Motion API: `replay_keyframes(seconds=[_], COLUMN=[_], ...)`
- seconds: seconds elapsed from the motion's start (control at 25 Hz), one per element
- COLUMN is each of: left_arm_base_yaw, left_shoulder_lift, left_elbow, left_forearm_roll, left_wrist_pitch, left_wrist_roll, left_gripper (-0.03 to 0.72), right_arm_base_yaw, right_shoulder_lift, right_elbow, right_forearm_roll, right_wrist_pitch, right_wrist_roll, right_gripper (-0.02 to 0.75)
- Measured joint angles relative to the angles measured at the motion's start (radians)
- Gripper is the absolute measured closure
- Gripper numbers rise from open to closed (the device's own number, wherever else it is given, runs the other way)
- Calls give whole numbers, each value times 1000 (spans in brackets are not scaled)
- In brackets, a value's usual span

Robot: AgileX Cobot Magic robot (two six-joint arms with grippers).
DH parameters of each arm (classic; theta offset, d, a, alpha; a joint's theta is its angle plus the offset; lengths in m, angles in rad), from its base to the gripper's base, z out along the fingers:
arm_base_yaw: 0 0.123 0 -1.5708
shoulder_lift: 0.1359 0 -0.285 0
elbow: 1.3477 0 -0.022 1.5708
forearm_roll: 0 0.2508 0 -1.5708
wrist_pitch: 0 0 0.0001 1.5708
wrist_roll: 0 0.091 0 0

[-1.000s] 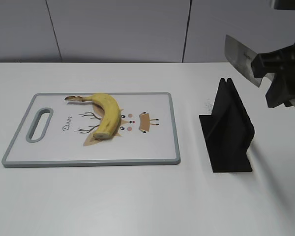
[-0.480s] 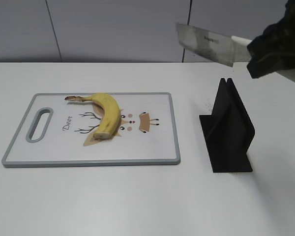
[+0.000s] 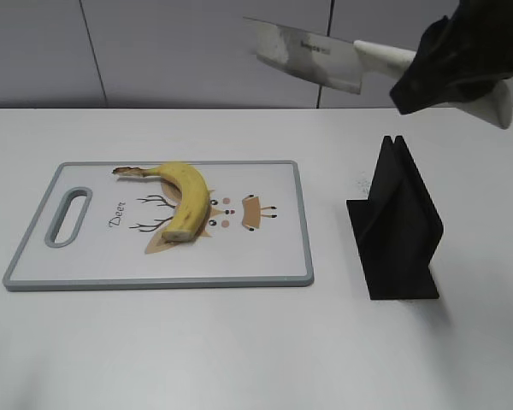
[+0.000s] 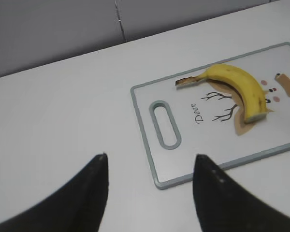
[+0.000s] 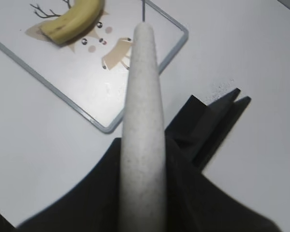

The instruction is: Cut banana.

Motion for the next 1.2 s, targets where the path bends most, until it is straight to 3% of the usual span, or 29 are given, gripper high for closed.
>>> replay_keyframes(seconds=[0.2, 0.4, 0.68, 0.92, 1.2], left_arm_base_yaw=[0, -1, -1, -1, -1], left_shoulder_lift=[158, 305, 509, 693, 812], left_elbow=[-117, -222, -380, -532, -593], left_forearm_roll=[-110, -235, -394, -404, -408], left_wrist_pitch=[21, 74, 191, 313, 334], left_wrist_roll=[189, 357, 603, 764, 862], left_gripper=[158, 158, 158, 158, 158], right_arm_base_yaw=[-13, -96, -117, -117, -117], right_shoulder_lift=[30, 72, 119, 228, 364], right_elbow=[0, -2, -10, -69, -220], right_forearm_roll=[164, 404, 489, 539, 556], right_wrist_pitch=[-41, -33, -20, 64, 159], right_wrist_roll=[-205, -457, -744, -926, -989], right_gripper=[562, 562, 562, 562, 562])
